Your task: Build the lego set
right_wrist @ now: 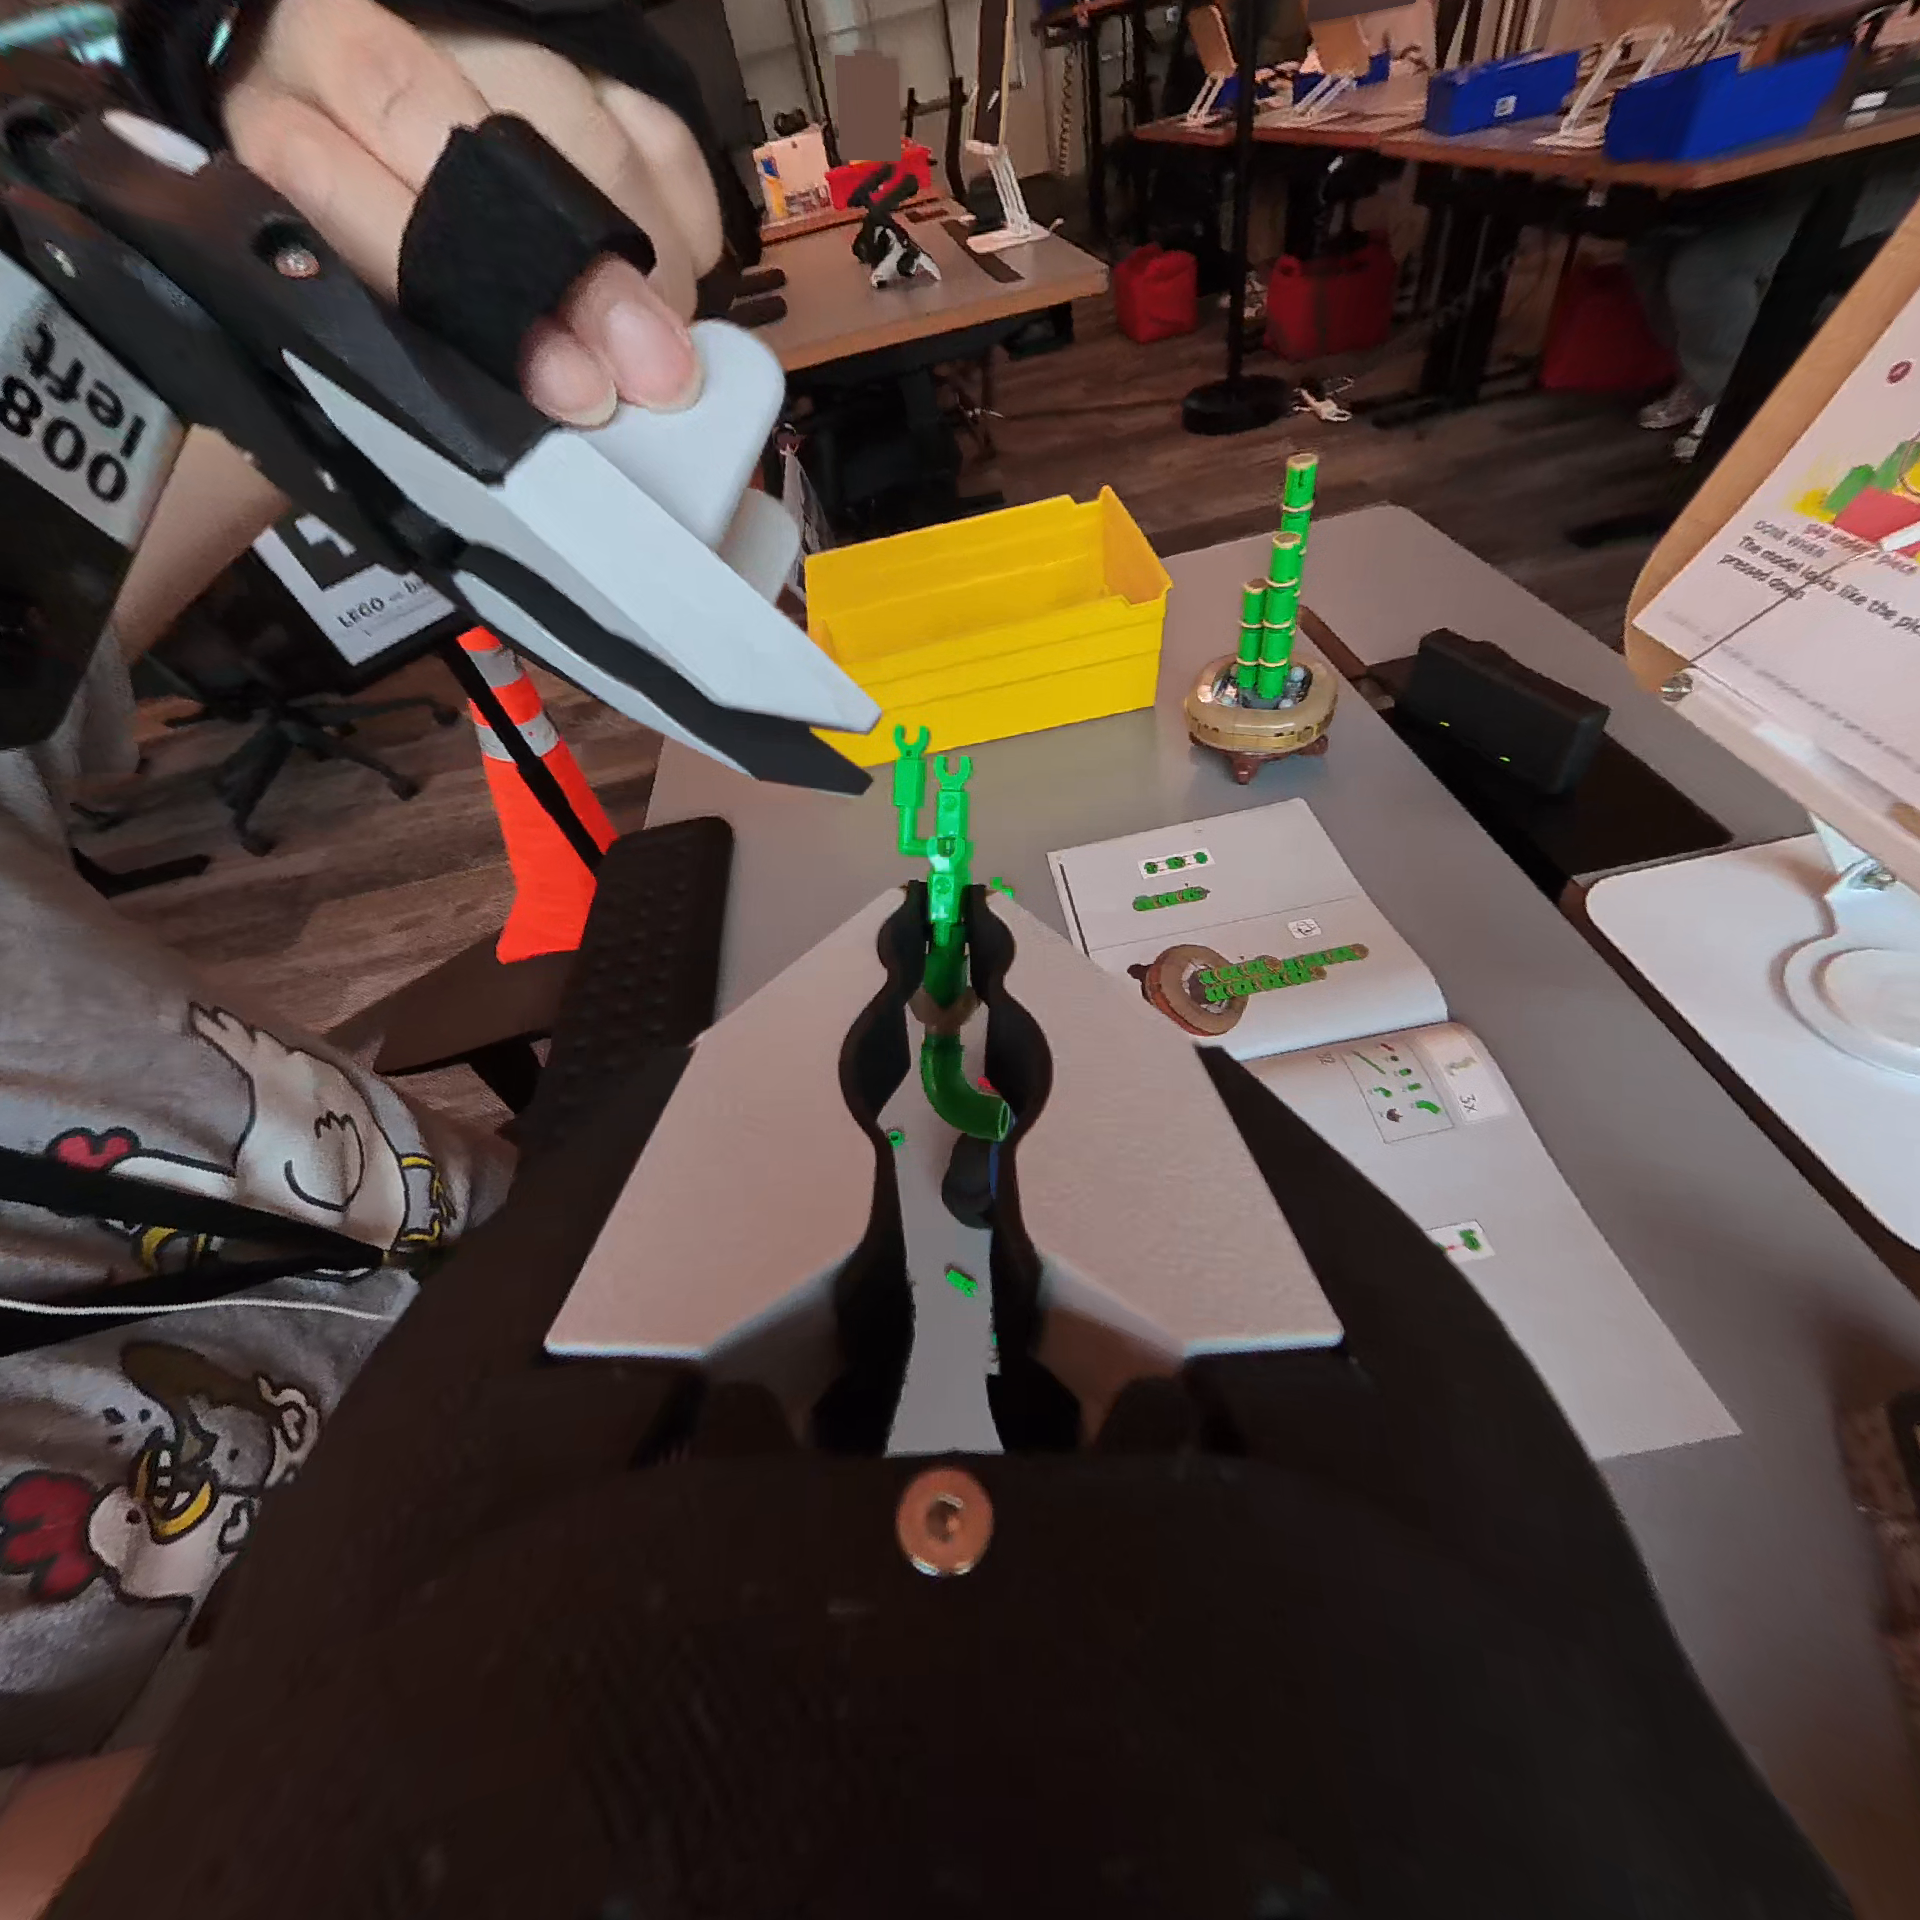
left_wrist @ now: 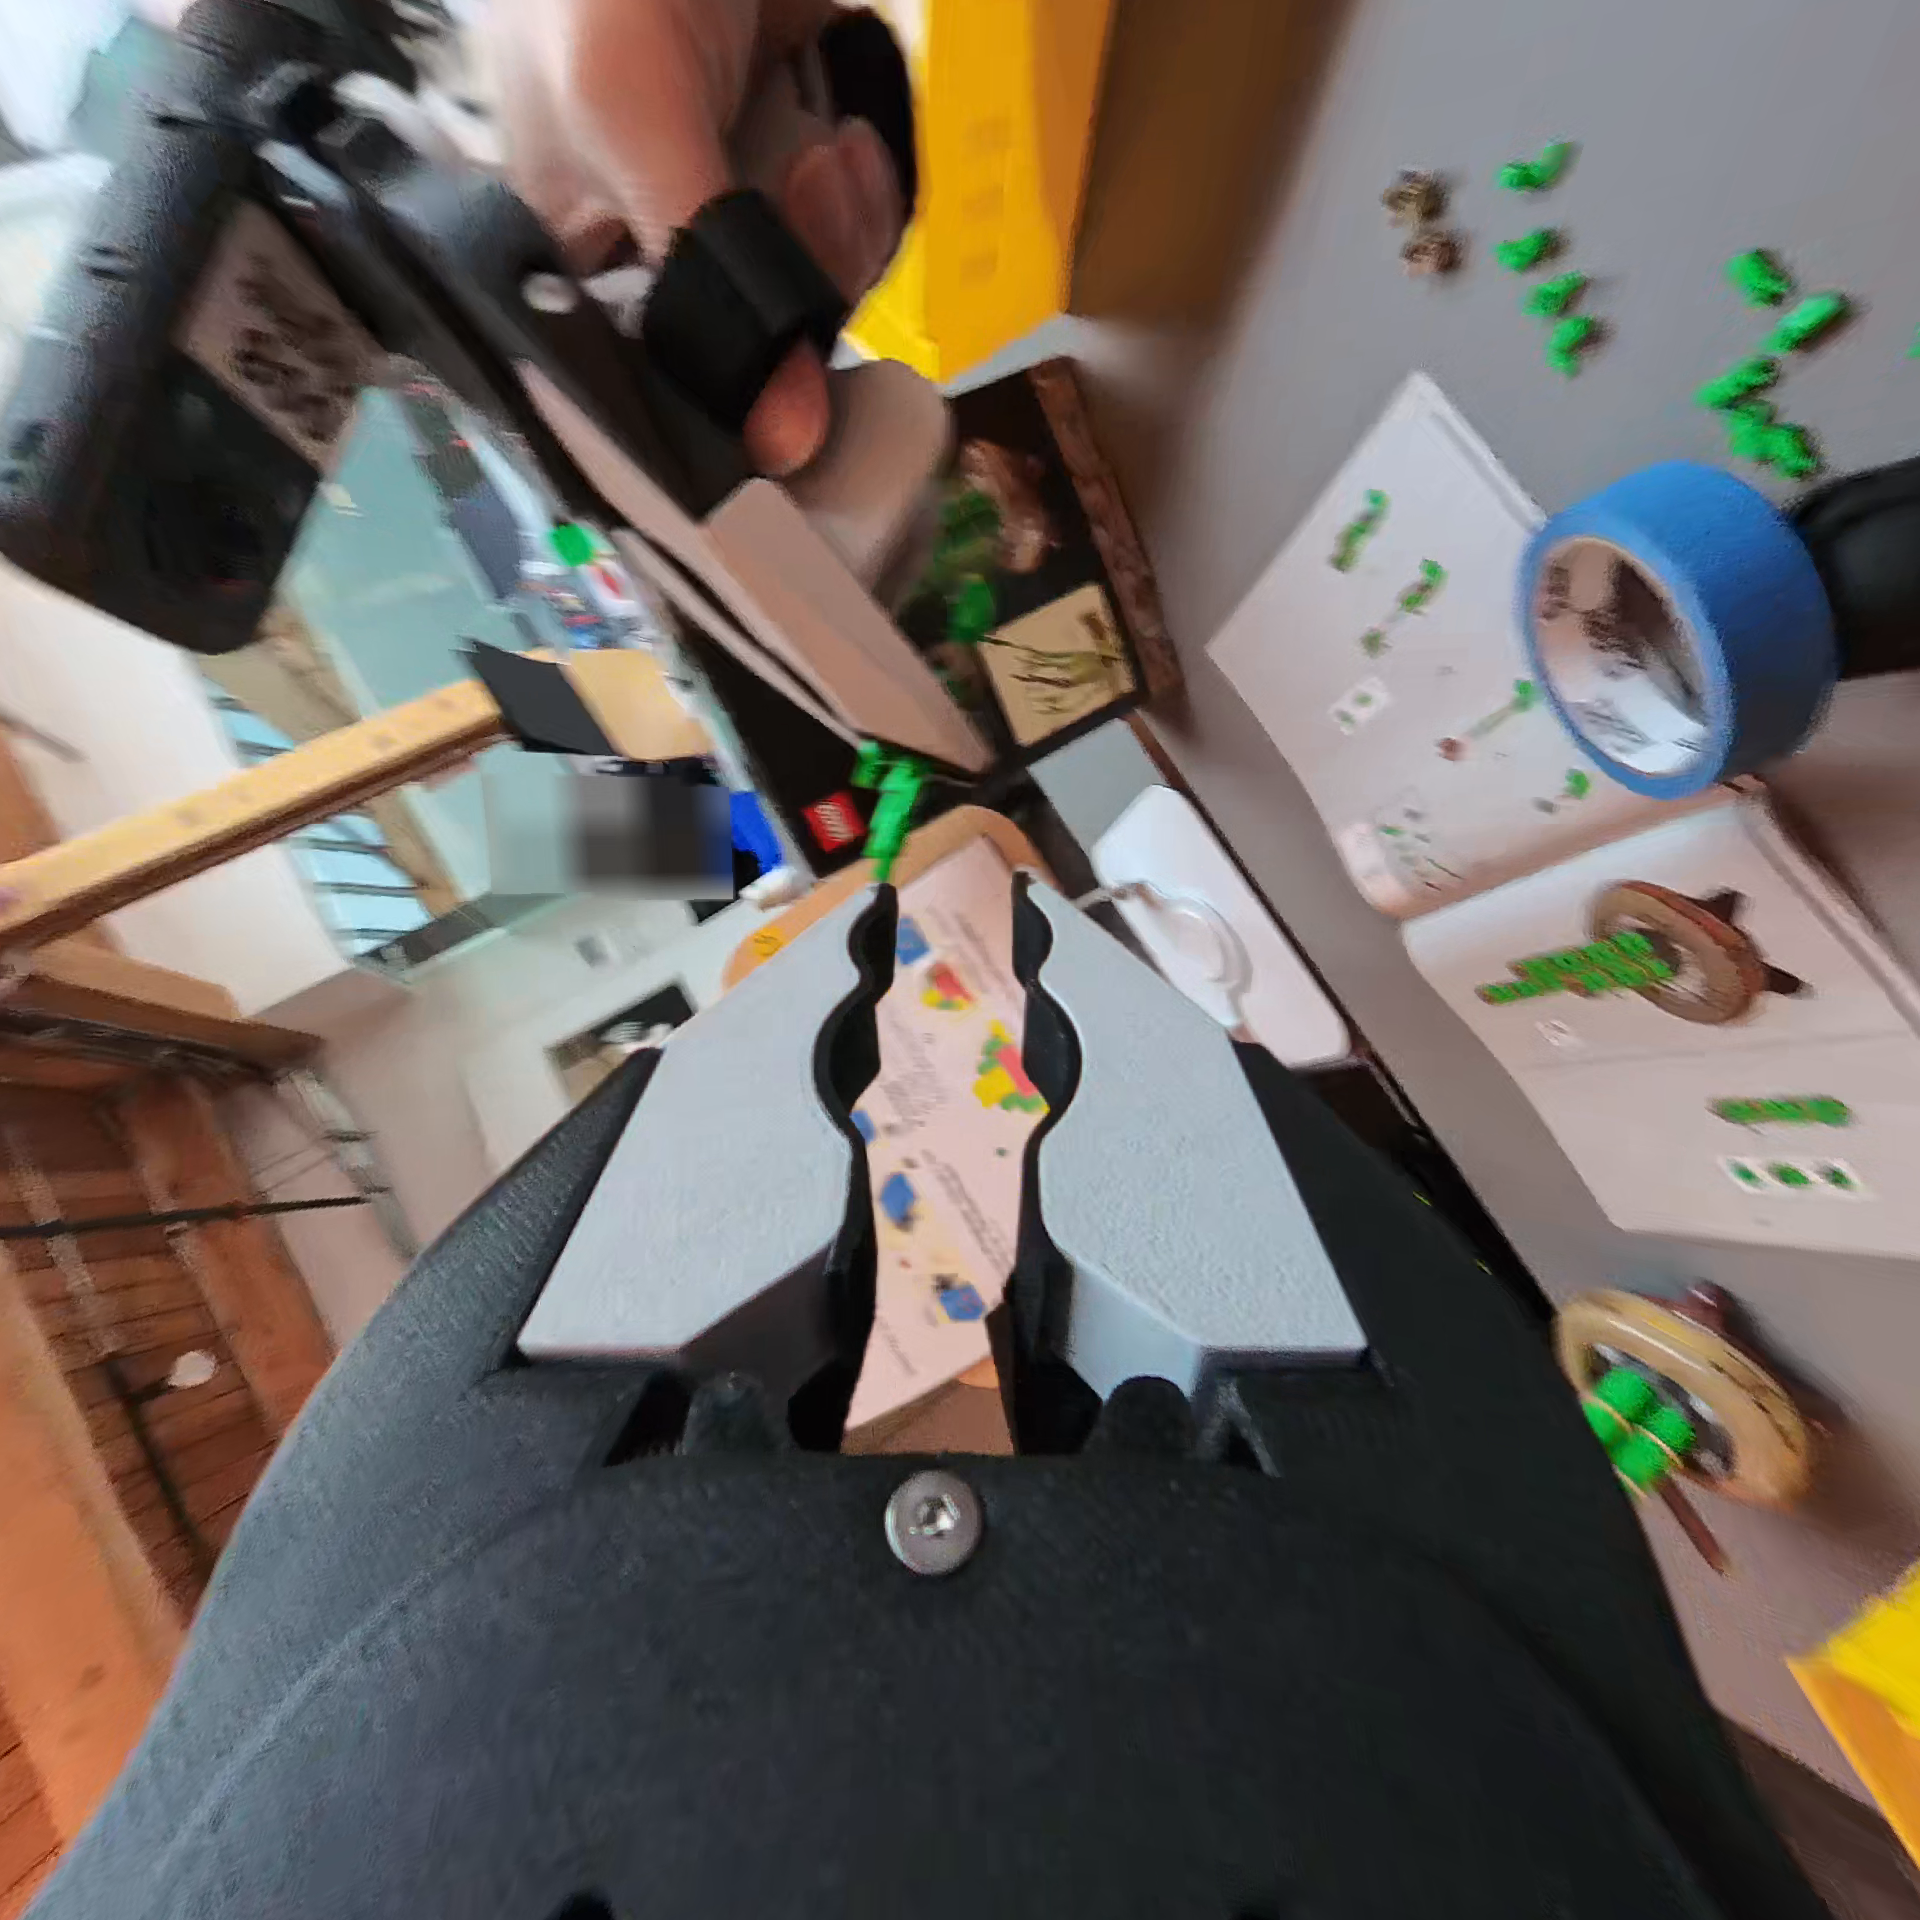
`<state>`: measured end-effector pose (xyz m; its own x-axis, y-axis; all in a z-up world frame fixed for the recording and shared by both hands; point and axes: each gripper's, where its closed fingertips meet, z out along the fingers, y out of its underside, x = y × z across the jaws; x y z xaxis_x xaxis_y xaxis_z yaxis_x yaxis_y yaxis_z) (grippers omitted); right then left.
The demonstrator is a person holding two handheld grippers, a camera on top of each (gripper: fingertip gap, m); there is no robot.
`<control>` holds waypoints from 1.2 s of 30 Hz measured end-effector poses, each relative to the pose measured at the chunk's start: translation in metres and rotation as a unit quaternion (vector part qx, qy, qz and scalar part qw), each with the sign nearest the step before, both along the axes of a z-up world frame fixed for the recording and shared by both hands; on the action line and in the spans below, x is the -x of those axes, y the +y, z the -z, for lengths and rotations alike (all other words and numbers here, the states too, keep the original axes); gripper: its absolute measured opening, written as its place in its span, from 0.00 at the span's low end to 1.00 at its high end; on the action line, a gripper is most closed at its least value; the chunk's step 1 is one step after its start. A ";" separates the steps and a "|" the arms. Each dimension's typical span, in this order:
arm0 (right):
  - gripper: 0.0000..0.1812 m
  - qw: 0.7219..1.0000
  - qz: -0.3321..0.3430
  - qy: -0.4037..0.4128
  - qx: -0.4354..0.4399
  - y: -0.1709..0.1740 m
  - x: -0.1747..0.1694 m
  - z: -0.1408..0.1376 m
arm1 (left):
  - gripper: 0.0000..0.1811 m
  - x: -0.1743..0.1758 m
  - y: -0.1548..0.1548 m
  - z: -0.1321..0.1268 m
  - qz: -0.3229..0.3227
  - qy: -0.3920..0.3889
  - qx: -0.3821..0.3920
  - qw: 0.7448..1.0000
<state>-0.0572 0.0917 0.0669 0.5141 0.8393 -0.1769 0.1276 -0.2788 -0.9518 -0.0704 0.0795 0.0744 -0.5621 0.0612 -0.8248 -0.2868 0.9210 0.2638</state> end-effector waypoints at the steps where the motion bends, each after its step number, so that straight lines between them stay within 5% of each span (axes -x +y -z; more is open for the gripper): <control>1: 0.03 1.000 -0.005 -0.007 -0.004 -0.003 0.002 0.000 | 0.12 -0.004 -0.004 -0.007 0.017 -0.024 -0.005 1.000; 9: 0.03 0.999 -0.006 -0.034 -0.015 -0.012 0.008 -0.002 | 0.04 -0.008 -0.008 -0.008 0.058 -0.015 -0.042 0.997; 36: 0.03 0.998 -0.011 -0.067 0.006 -0.007 0.014 0.014 | 0.02 -0.002 -0.004 0.009 0.061 0.026 -0.079 0.995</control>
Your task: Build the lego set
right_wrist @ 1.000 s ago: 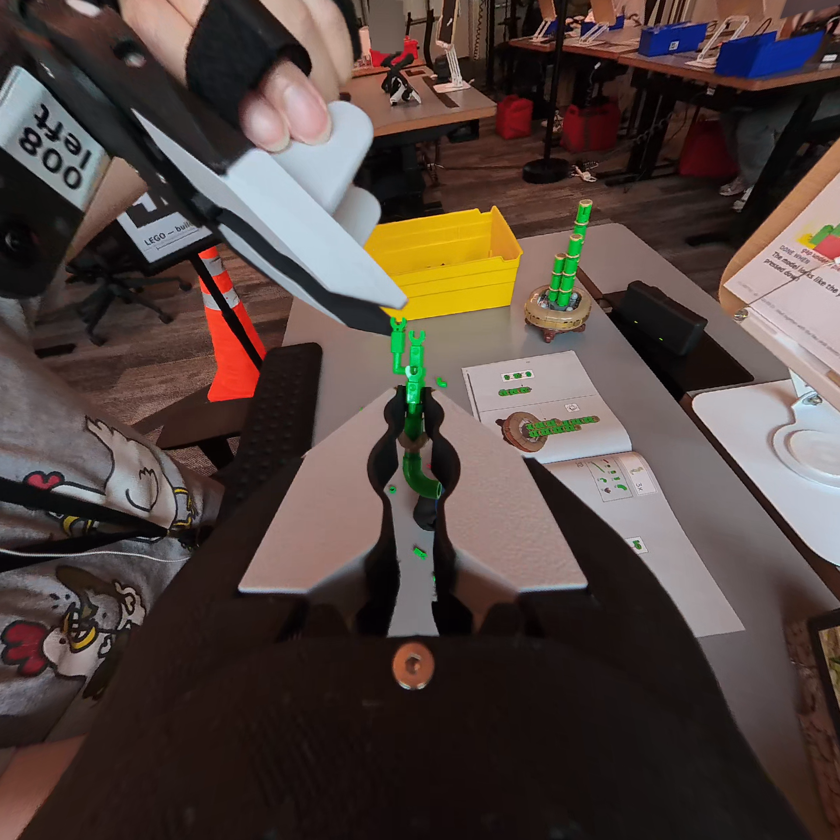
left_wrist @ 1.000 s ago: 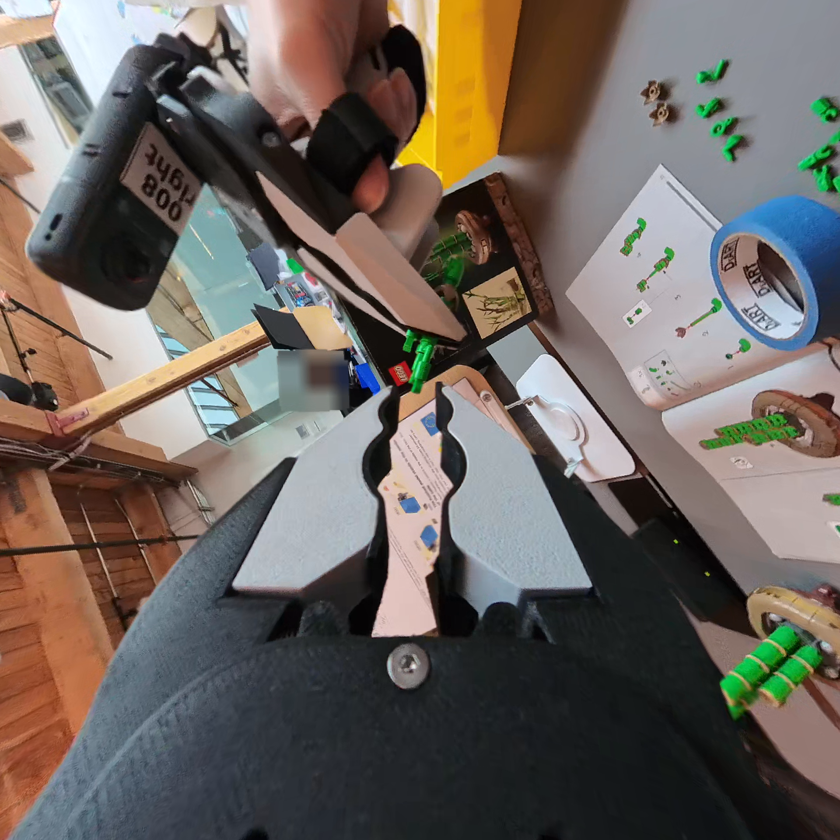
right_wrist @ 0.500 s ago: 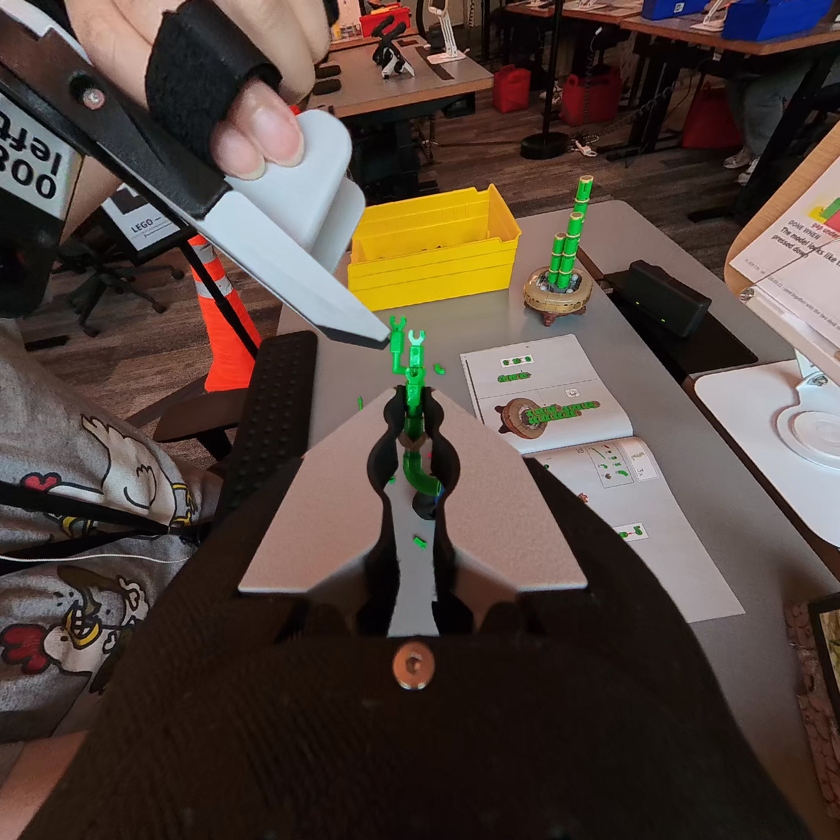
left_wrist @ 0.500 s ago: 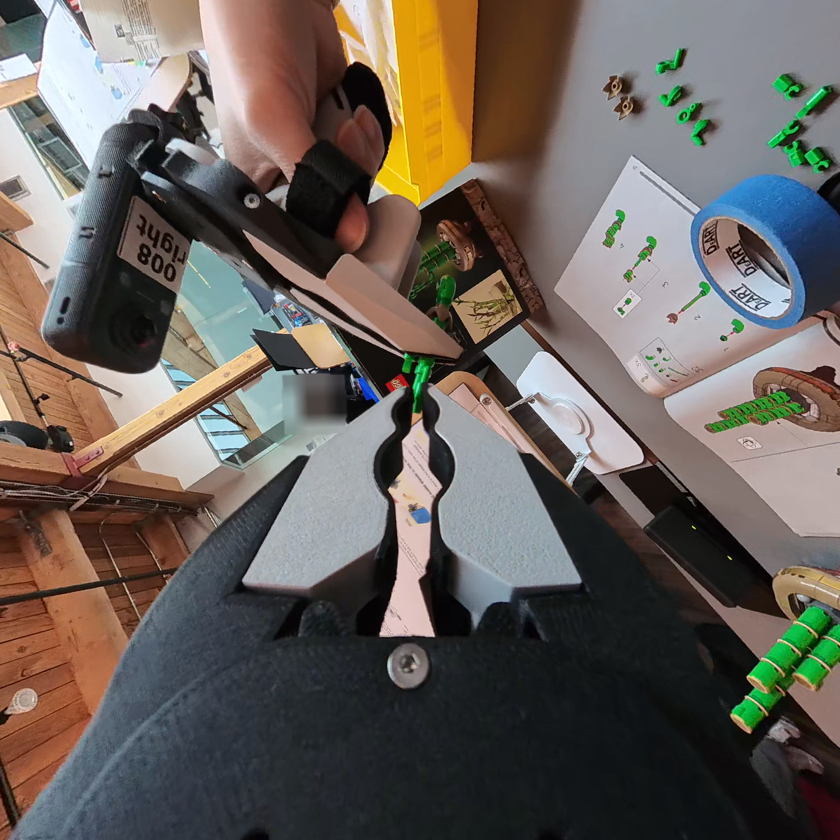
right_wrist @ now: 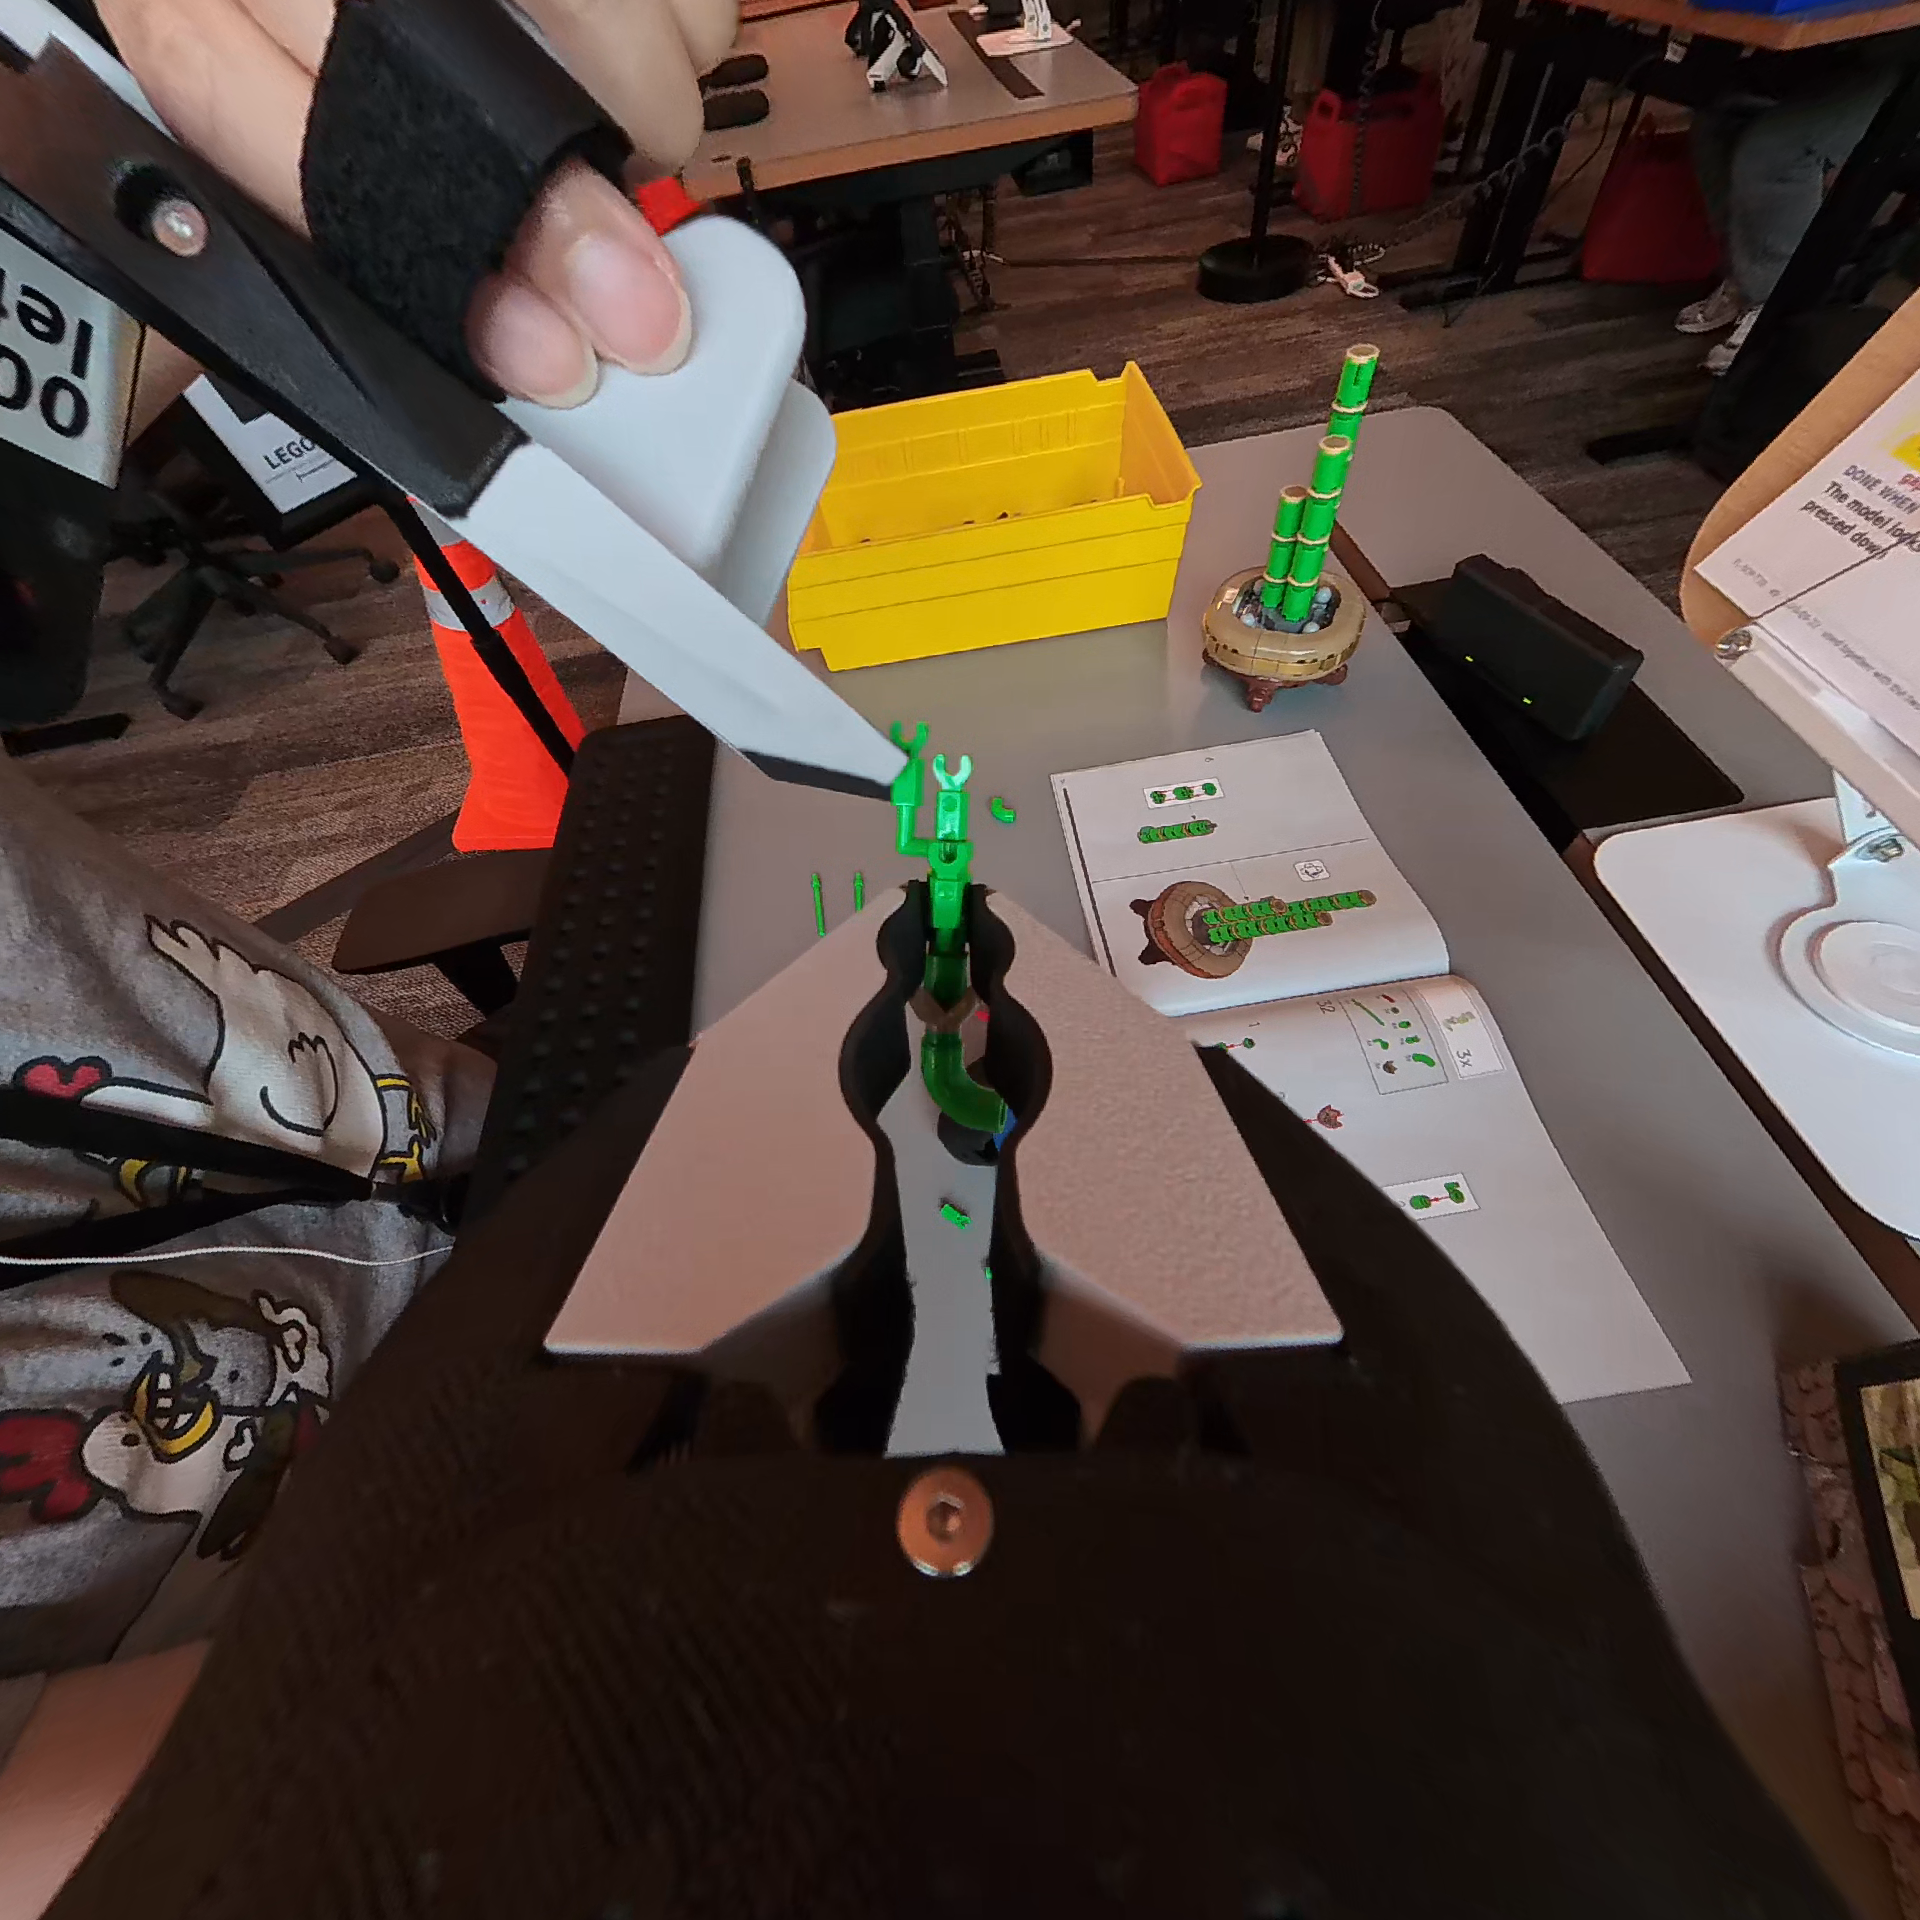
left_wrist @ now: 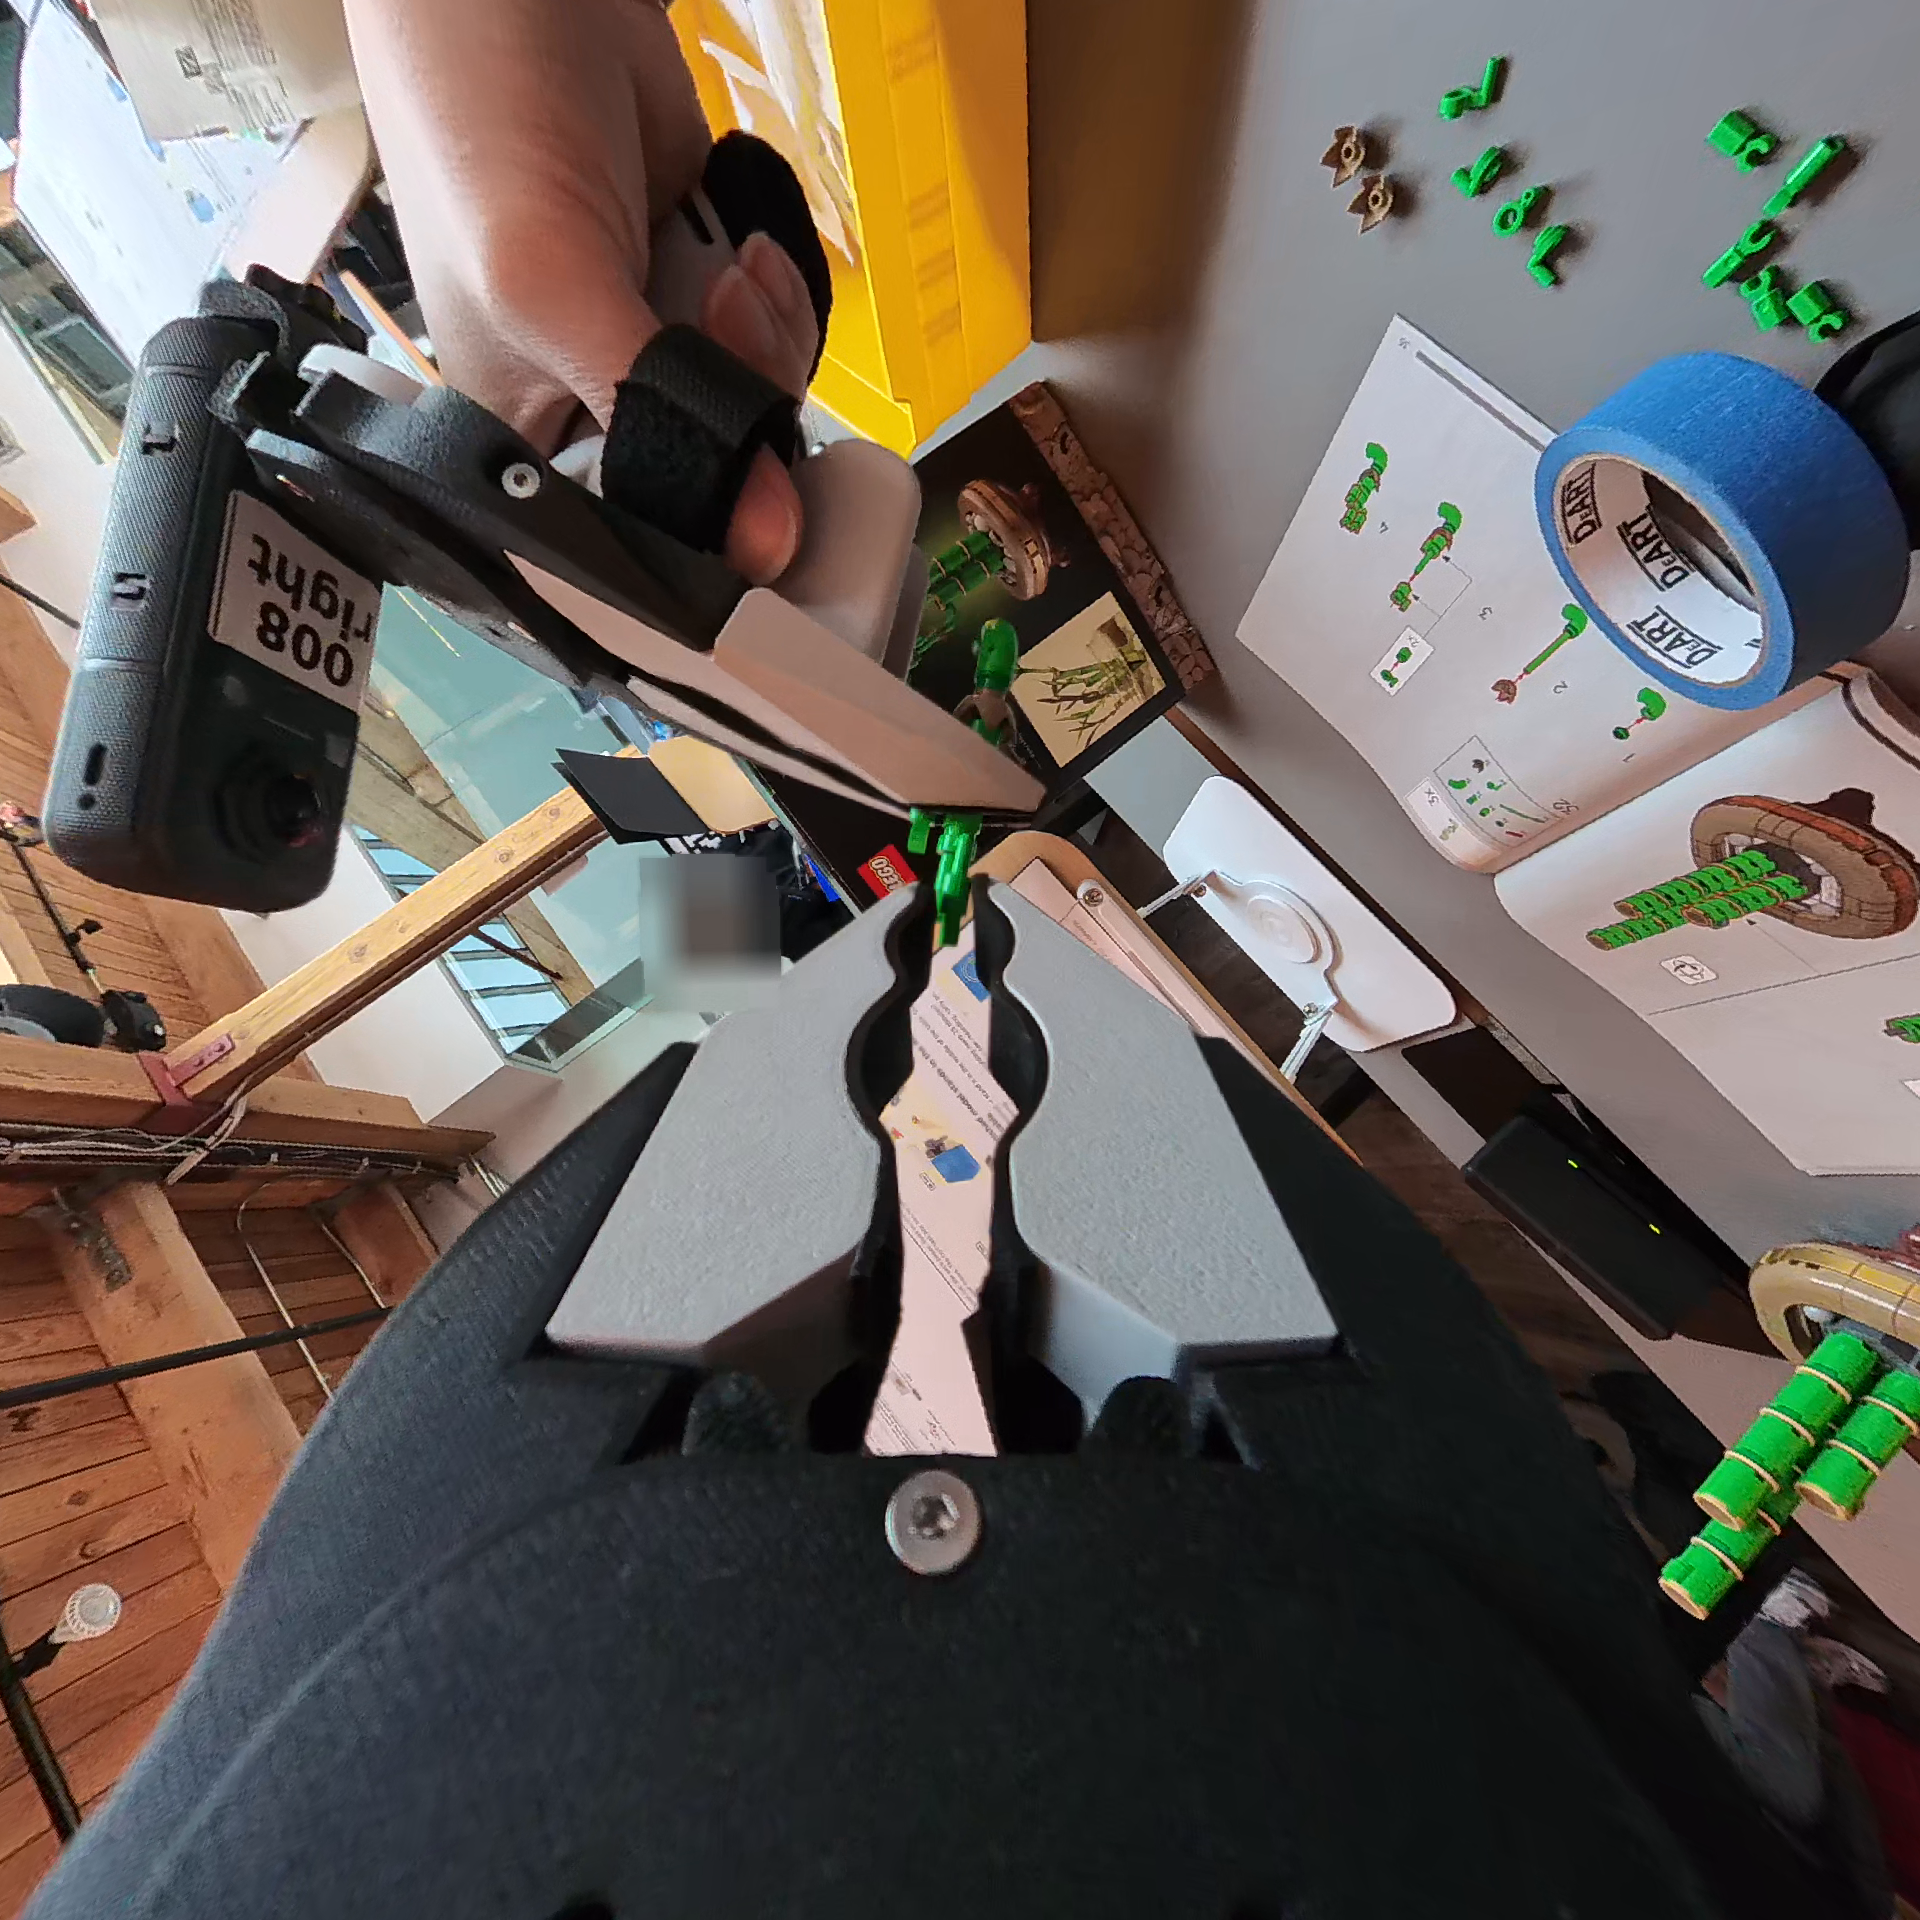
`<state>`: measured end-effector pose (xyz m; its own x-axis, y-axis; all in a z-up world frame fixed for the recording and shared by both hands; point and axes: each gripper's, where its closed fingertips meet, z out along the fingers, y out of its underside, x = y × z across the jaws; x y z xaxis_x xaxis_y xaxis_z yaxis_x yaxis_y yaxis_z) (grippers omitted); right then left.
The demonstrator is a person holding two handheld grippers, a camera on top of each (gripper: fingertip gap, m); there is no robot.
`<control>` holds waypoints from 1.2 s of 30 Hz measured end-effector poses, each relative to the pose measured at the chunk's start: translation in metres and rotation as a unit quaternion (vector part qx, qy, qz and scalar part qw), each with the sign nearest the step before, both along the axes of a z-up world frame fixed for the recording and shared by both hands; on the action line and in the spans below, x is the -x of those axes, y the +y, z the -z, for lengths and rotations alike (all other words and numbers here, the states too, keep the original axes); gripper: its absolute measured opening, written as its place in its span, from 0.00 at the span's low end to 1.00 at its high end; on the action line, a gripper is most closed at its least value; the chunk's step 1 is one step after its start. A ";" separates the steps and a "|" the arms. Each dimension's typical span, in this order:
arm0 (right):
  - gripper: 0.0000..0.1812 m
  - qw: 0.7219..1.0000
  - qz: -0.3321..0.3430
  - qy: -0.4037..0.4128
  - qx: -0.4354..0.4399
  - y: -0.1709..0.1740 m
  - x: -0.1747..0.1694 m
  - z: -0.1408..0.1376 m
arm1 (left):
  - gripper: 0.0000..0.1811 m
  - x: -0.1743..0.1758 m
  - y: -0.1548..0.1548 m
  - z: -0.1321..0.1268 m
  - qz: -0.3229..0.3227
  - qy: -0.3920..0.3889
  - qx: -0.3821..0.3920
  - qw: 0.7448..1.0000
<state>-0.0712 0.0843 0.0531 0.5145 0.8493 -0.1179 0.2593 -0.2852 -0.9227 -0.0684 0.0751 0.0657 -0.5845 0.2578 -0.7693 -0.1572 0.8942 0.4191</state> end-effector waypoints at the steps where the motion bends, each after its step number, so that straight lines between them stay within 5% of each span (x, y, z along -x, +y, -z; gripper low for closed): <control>1: 0.03 1.000 -0.001 0.002 -0.001 0.000 0.001 -0.001 | 0.02 0.000 -0.001 0.000 0.004 0.000 -0.003 1.000; 31: 0.02 0.993 0.049 -0.059 -0.086 0.021 0.003 -0.006 | 0.00 0.002 0.015 -0.003 -0.118 0.042 0.070 0.990; 34: 0.03 0.992 0.072 -0.055 -0.089 0.026 -0.006 -0.008 | 0.00 -0.006 0.003 -0.019 -0.138 0.005 0.183 0.973; 36: 0.03 0.991 0.078 -0.041 -0.098 0.027 -0.010 -0.013 | 0.00 -0.013 -0.001 -0.045 -0.157 -0.049 0.296 0.941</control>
<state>-0.0610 0.1112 0.0661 0.6423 0.7613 0.0884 0.3024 -0.1457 -0.9420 -0.0554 0.0739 0.1105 -0.4789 -0.4064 -0.7781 -0.4643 0.8695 -0.1683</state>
